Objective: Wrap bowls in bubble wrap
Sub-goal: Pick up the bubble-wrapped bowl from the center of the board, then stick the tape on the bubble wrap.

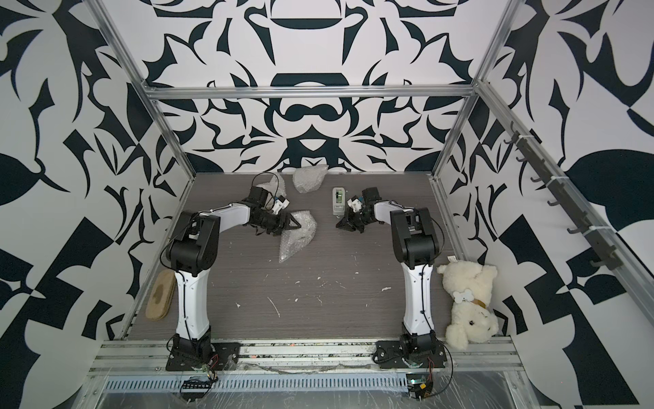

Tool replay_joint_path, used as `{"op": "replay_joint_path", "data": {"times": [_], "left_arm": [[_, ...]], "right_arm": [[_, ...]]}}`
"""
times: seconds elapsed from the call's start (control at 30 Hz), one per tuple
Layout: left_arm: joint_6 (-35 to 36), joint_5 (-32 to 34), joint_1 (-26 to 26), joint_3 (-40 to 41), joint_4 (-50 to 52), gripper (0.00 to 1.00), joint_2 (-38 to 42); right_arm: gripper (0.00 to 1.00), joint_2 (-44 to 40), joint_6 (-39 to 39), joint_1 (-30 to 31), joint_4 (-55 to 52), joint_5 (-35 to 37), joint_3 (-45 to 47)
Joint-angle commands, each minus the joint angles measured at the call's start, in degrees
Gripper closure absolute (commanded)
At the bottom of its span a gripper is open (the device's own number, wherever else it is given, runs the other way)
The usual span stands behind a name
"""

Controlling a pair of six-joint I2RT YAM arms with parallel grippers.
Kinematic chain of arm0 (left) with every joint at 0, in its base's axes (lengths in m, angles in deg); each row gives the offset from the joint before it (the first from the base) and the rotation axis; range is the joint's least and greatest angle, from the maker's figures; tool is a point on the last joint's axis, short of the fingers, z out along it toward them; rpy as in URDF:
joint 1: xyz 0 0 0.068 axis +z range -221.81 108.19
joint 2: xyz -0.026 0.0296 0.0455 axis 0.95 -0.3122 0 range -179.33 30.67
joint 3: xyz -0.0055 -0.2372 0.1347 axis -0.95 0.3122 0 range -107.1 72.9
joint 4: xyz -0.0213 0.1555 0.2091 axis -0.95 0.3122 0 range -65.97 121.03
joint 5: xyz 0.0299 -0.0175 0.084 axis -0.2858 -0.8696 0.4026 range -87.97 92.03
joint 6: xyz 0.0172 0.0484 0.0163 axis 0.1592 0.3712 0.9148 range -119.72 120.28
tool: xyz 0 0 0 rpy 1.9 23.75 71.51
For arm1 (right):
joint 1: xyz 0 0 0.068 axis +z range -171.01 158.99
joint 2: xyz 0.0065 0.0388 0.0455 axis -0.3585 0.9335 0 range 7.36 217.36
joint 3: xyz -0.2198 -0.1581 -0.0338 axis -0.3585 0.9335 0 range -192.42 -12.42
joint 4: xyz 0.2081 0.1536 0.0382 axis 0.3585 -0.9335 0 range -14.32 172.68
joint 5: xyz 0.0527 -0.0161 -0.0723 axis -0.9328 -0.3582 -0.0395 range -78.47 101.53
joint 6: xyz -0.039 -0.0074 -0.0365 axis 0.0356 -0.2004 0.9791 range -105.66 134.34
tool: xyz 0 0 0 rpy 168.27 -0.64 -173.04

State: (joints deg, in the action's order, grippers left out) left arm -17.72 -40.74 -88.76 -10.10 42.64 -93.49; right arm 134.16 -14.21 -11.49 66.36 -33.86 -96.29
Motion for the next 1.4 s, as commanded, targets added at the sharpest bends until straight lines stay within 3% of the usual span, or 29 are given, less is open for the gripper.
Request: {"op": "replay_joint_path", "data": {"times": [0.0, 0.33, 0.67, 0.87, 1.07, 1.37], "left_arm": [[0.42, 2.53, -0.5, 1.44, 1.96, 0.37, -1.96], [0.42, 2.14, -0.75, 1.41, 1.27, 0.37, -2.28], [0.49, 2.34, -0.8, 1.89, 1.14, 0.37, -2.05], [0.38, 2.12, -0.89, 1.88, 0.95, 0.37, -2.27], [0.24, 1.8, -1.16, 1.11, 0.53, 0.37, -3.43], [0.33, 1.45, -3.06, 0.7, -0.53, 0.37, -4.43]], "right_arm": [[1.0, -2.64, -0.59, -0.99, -0.67, 0.2, 2.29], [1.0, -5.34, -0.76, -6.05, -0.37, -0.69, 8.0], [1.0, -5.55, -1.5, -6.26, 1.27, -2.33, 10.0], [1.0, -10.38, -1.32, -6.12, 1.11, -4.65, 10.35], [1.0, -14.0, 4.91, -3.35, -12.54, -7.19, 2.03], [1.0, -11.65, 13.61, 8.01, -30.78, -9.21, -13.45]]}}
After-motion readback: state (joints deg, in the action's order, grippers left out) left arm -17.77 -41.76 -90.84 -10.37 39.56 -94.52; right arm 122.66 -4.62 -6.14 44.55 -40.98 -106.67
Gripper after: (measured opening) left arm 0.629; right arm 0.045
